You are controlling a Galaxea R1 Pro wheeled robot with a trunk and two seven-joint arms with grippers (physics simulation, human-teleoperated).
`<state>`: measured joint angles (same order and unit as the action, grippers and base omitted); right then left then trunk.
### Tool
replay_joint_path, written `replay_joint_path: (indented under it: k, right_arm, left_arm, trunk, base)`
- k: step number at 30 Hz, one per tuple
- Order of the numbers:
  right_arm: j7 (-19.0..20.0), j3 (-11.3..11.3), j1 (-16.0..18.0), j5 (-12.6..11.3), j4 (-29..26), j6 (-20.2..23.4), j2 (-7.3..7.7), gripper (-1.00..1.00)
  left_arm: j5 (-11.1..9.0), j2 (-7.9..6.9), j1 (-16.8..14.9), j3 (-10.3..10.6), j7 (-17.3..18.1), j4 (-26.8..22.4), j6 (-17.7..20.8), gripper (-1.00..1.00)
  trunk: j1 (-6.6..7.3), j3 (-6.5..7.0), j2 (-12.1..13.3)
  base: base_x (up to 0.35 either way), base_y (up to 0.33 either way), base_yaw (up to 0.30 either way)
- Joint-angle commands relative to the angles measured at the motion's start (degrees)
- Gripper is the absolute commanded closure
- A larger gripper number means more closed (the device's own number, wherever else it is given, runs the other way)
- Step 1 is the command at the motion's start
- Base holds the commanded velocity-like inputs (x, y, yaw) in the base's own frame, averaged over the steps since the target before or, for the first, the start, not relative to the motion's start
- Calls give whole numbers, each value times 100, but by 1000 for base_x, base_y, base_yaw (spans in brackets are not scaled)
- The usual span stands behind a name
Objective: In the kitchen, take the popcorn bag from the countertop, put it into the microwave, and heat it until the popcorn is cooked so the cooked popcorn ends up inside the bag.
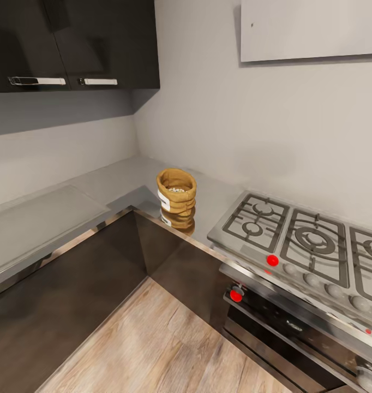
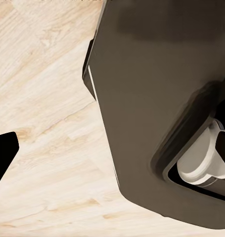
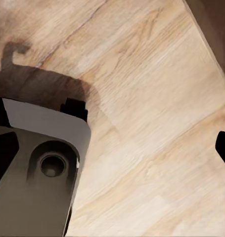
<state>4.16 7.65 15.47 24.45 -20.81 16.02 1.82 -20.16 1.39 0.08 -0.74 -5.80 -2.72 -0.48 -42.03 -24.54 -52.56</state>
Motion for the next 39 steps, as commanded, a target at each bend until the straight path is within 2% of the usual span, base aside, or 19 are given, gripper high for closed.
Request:
replay_joint_path:
  k: [1, 4, 6, 7, 9, 10, 12, 15, 17, 18, 22, 23, 24, 25, 31, 32, 34, 37, 39]
  right_arm:
    - [184, -114, -6, 70, -352, 294, -36, -100]
    - [621, -620, -5, 98, -1555, 1359, -225, -100]
    - [742, -910, -6, 95, -2285, 1821, -281, -100]
    - [794, -1277, -4, 88, -2956, 2257, -396, -100]
    - [819, -1639, -3, 77, -3707, 2866, -529, -100]
    - [825, -1742, -5, 74, -3977, 3099, -589, -100]
    - [863, -1964, -4, 74, -4707, 3658, -837, -100]
    - [938, -2216, -18, 67, -5277, 4336, -1180, -100]
    - [1000, -2334, 88, 63, -5382, 4398, -1182, -100]
    - [1069, -2408, 576, 36, -5458, 4398, -1182, -100]
    - [1388, -2425, 1903, -5, -5425, 4398, -1182, -100]
    - [1403, -2425, 1991, -6, -5423, 4398, -1182, -100]
    - [1441, -2420, 2338, -14, -5412, 4398, -1182, -100]
    - [1457, -2419, 2504, -39, -5405, 4398, -1182, -100]
    - [1480, -2406, 3460, -485, -5117, 4398, -1182, -100]
    - [1473, -2369, 3803, -521, -4786, 4398, -1182, -100]
    - [1468, -2255, 4172, -536, -4390, 4398, -1182, -100]
    - [1435, -1801, 4992, -536, -3532, 4398, -1182, -100]
    - [1424, -1654, 5409, -532, -3105, 4398, -1182, -100]
  left_arm:
    - [-23, 2, 3, -5, -18, -9, -5, -100]
    - [-29, 2, 1, -5, -18, -9, -5, -100]
    - [-31, 0, 2, -5, -23, -9, -3, -100]
    - [-36, -2, 2, -5, -25, -9, -4, -100]
    - [-39, 0, 1, -7, -26, -9, -4, -100]
    - [-39, 1, 1, -6, -26, -9, -4, -100]
    - [-40, 2, 1, -6, -26, -9, -4, -100]
    - [-40, -1, 1, -5, -26, -9, -5, -100]
    - [-40, 1, 1, -5, -24, -9, -5, -100]
    - [-40, 2, 1, -5, -19, -9, -5, -100]
    - [-40, 2, 1, -5, -18, -10, -4, -100]
    - [-40, 2, 1, -5, -18, -10, -4, -100]
    - [-40, 2, 1, -5, -18, -10, -4, -100]
    - [-40, 2, 1, -5, -18, -11, -4, -100]
    - [-40, 2, 1, -5, -18, -12, -5, -100]
    - [-40, 2, 1, -5, -18, -10, -5, -100]
    - [-40, 2, 1, -5, -18, -11, -5, -100]
    - [-40, 2, 1, -5, -18, -13, -5, -100]
    - [-40, 2, 1, -5, -18, -11, -5, -100]
  trunk:
    - [0, -6, -4]
    - [0, -6, -4]
    - [0, -6, -4]
    - [0, -6, -4]
    - [0, -6, -4]
    - [0, -6, -4]
    - [0, -6, -4]
    - [0, -6, -4]
    - [0, -6, -4]
    - [0, -6, -4]
    - [0, -6, -4]
    - [0, -6, -4]
    - [0, -6, -4]
    - [0, -6, -4]
    - [0, -6, -4]
    - [0, -6, -4]
    - [0, -6, -4]
    - [0, -6, -4]
    - [0, -6, -4]
  base:
    - [0, 0, 0]
    - [0, 0, 0]
    - [0, 0, 0]
    - [0, 0, 0]
    - [0, 0, 0]
    - [0, 0, 0]
    - [0, 0, 0]
    - [0, 0, 0]
    - [0, 0, 0]
    - [0, 0, 0]
    - [0, 0, 0]
    - [0, 0, 0]
    - [0, 0, 0]
    - [0, 0, 0]
    - [0, 0, 0]
    - [0, 0, 0]
    - [0, 0, 0]
    - [0, 0, 0]
    - [0, 0, 0]
